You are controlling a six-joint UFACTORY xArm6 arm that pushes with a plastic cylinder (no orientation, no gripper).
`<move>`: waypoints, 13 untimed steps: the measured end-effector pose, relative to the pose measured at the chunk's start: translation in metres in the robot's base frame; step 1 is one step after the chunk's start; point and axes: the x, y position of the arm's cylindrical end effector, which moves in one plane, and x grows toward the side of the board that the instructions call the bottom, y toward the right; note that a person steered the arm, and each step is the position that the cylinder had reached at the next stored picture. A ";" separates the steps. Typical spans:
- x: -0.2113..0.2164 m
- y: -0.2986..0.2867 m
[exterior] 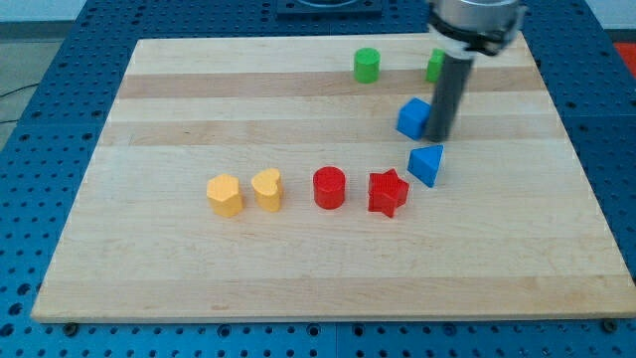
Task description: Place the blue cube towards the left side of the green circle
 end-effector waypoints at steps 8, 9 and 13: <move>-0.077 -0.145; -0.088 -0.148; -0.060 -0.118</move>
